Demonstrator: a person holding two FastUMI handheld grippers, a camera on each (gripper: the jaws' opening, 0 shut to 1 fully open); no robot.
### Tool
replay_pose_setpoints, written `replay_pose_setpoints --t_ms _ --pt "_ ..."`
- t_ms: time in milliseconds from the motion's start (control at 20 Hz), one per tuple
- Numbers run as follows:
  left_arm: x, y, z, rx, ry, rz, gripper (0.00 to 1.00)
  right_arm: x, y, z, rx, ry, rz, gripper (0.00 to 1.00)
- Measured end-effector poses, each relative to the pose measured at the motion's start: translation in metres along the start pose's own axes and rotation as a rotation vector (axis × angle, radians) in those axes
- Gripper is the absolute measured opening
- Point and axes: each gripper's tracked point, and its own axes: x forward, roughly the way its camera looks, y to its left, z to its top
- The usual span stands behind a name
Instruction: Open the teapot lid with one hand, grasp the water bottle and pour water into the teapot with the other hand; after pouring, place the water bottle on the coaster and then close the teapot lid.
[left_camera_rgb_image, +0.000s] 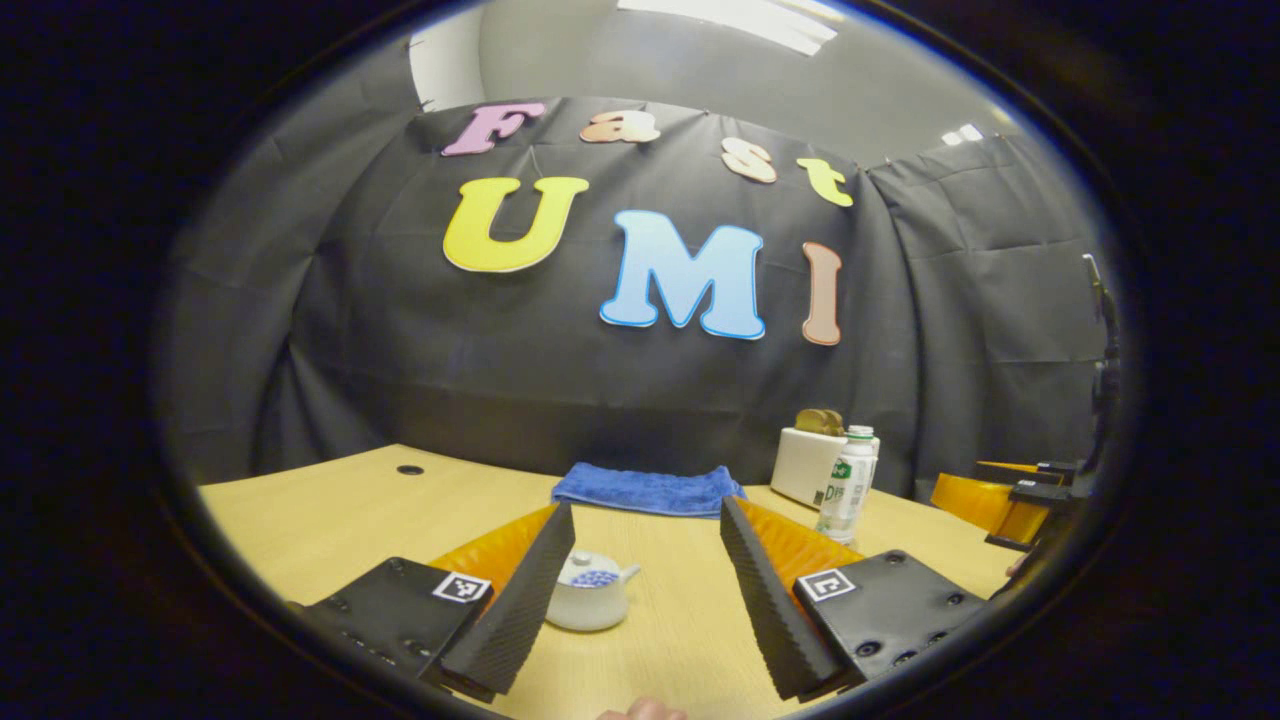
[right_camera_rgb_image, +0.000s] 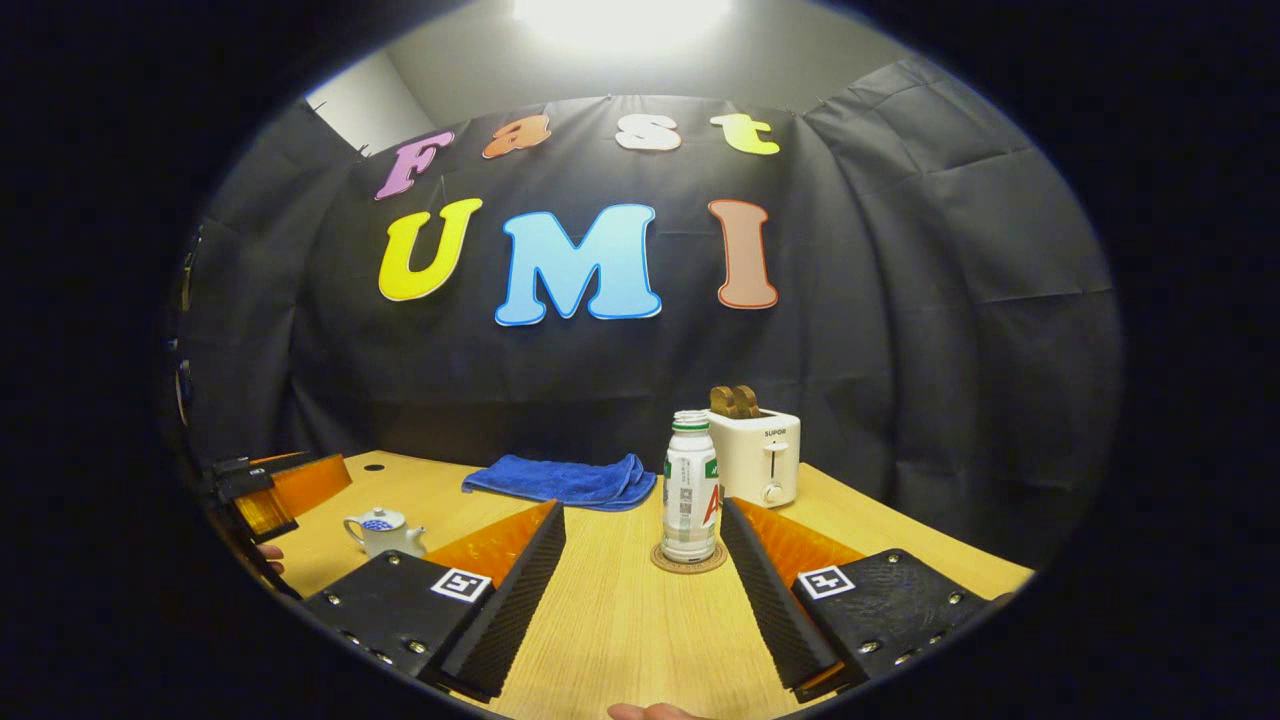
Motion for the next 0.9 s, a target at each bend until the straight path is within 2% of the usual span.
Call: replay_pose_setpoints --t_ms 150,350,600,750,900 --pt "-0.018 -0.025 -0.01 0.065 -0.005 -0.006 0.99 -0.015 0.019 -0.019 -0.012 0.03 0.015 0.96" --pt "-0.024 -0.038 -0.03 0.095 0.02 0.02 0.99 -0.025 0.042 -0.041 0.0 0.058 0.039 0.96" --pt "-0.022 -0.041 -0.061 0.066 0.085 0.028 0.99 -0.02 0.043 -0.06 0.008 0.083 0.019 0.96" --pt "-0.028 -0.04 -0.059 0.121 0.082 0.05 0.99 -0.018 0.042 -0.059 0.002 0.055 0.0 0.96" --pt "-0.026 -0.041 -0.058 0.114 0.079 0.051 1.0 -0.015 0.044 -0.058 -0.025 0.05 -0.013 0.96"
